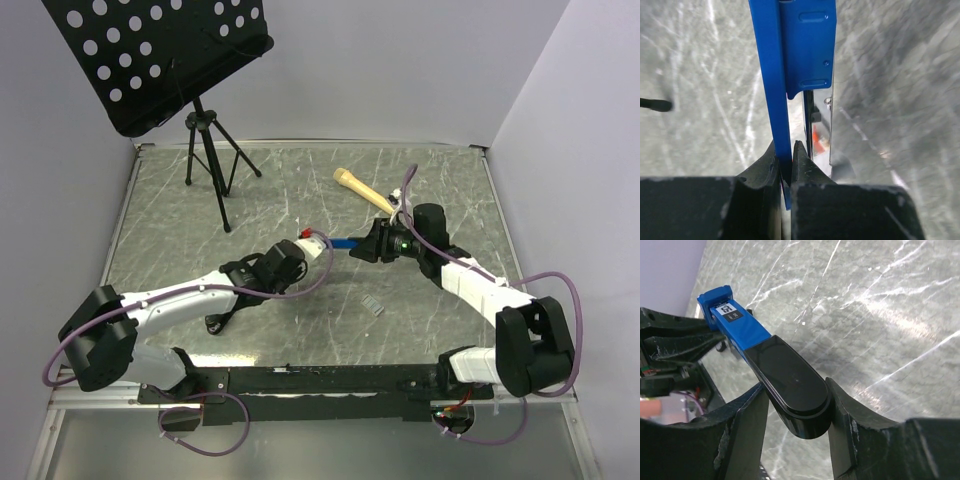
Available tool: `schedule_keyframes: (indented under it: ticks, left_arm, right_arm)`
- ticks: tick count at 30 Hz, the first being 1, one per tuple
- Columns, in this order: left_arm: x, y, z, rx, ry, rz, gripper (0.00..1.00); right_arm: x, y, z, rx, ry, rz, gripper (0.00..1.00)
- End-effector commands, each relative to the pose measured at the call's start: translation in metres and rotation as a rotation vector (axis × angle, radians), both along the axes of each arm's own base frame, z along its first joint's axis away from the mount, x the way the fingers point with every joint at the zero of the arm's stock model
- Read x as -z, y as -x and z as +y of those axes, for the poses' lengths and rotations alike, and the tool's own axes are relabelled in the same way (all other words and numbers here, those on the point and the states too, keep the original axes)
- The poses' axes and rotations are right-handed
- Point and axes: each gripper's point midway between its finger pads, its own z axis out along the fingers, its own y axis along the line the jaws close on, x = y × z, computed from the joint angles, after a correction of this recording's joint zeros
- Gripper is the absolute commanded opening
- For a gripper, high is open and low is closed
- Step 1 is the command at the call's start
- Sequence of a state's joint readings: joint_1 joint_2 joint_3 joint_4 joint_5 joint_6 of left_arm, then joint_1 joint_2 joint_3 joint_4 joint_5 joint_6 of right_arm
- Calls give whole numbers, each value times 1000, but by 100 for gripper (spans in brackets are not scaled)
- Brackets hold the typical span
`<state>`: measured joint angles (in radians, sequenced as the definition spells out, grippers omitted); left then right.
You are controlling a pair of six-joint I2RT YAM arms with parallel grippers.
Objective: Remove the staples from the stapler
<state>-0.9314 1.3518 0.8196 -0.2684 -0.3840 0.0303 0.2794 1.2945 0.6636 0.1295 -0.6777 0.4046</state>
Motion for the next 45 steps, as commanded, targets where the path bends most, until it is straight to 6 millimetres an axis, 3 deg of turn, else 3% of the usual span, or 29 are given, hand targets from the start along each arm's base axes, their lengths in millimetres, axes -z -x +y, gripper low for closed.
schedule_keyframes:
  ticks: [1, 9, 14, 15, 19, 20, 27, 35, 40, 45]
  left_arm:
    - [-51, 34, -87, 475, 69, -150, 1]
    - [-56, 29, -94, 509, 18, -211, 1]
    - [-51, 29, -90, 504, 40, -248, 1]
    - [-65, 28, -93, 497, 100, -288, 1]
    - [-73, 33, -97, 469, 231, -263, 1]
    - [-75, 34, -98, 448, 268, -248, 1]
    - [-85, 47, -107, 448, 449, -185, 1]
    - [-96, 42, -112, 313, 616, -67, 1]
    - [-91, 61, -116, 436, 644, -59, 1]
    - [-70, 63, -96, 503, 491, -123, 1]
  right_arm:
    - [-60, -61, -4, 95, 14, -354, 52]
    - [-58, -71, -10, 93, 92, -420, 52]
    - [-52, -63, -5, 60, 65, -391, 52]
    - [-51, -60, -3, 50, 58, -378, 52]
    - [-47, -38, 11, -35, 6, -308, 54]
    - [-38, -31, 12, -36, 1, -284, 54]
    - [-26, -9, 14, -35, -7, -228, 56]
    - [-17, 35, 35, -118, -21, -171, 61]
    - [-17, 30, 28, -25, 22, -197, 61]
    - [-41, 4, 19, 37, 100, -282, 56]
